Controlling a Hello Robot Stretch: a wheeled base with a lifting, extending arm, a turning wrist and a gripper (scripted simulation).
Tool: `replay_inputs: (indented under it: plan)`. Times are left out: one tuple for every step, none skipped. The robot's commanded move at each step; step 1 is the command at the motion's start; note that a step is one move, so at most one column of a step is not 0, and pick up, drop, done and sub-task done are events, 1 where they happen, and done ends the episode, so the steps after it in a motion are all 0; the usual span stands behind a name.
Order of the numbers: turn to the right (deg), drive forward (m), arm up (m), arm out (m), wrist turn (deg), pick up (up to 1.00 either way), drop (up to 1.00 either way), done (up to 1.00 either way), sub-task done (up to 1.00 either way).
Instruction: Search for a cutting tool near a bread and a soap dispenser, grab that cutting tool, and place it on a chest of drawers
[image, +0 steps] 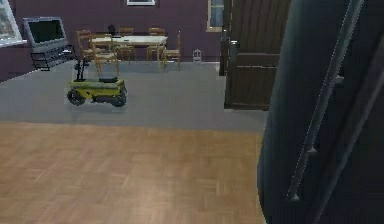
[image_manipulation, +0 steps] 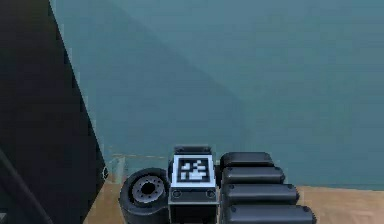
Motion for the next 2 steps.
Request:
replay_inputs:
  plan:
    - [-3.0, 0.0, 0.0, 0.0, 0.0, 0.0, 0.0, 0.0, 0.0]
    - [0.0, 0.5, 0.0, 0.0, 0.0, 0.0, 0.0, 0.0, 0.0]
